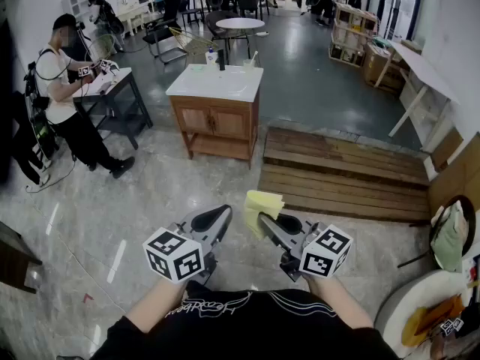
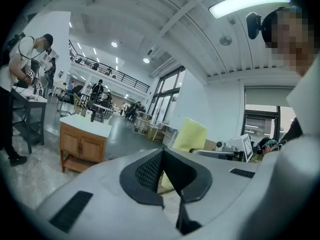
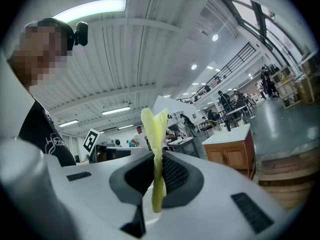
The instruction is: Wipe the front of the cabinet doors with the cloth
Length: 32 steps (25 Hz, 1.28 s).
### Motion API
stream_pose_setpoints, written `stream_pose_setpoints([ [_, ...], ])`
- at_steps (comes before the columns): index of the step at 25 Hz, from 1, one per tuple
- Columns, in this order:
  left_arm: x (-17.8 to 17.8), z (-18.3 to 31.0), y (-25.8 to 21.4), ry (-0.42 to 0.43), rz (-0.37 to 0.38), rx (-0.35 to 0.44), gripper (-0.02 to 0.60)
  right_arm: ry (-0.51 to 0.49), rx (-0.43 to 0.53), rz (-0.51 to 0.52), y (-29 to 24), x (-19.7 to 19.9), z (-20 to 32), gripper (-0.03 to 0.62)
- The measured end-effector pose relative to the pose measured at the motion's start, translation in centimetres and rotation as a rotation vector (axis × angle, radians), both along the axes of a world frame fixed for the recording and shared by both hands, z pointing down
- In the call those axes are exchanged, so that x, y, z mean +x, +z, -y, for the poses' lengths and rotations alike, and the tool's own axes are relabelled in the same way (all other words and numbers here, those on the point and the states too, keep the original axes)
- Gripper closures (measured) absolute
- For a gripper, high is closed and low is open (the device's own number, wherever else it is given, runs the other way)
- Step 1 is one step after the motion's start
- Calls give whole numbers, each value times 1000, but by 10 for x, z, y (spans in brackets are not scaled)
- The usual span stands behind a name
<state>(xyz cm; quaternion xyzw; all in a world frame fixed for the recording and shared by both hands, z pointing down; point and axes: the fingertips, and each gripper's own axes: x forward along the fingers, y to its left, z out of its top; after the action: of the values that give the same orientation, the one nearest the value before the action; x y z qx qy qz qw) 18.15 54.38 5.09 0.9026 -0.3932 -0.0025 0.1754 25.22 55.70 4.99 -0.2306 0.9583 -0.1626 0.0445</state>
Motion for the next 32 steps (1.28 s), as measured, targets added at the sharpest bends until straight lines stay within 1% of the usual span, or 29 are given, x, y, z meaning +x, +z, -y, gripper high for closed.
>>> stream_pose_setpoints([
  [4,4,2,2,-3,7,4,575,-4,-2,6,4,5,3,554],
  [9,6,3,8,-21,17,-11,575,2,-12,14,9,10,7,554],
  [14,0,6,23,-32,25,-45,575,-3,-42,25,22,7,14,553],
  [20,-13,22,38,-42,4,-65,575,18,-56,60,30,2,35,553],
  [26,-31,57,69,-31,-34,-95,575,27,-104,40,63,-16,70,553],
  [29,-53,90,84,-30,-39,-117,575,33,-114,39,74,-39,106,553],
  [32,-82,137,98,-29,-44,-144,575,55,-123,46,84,-66,156,553],
])
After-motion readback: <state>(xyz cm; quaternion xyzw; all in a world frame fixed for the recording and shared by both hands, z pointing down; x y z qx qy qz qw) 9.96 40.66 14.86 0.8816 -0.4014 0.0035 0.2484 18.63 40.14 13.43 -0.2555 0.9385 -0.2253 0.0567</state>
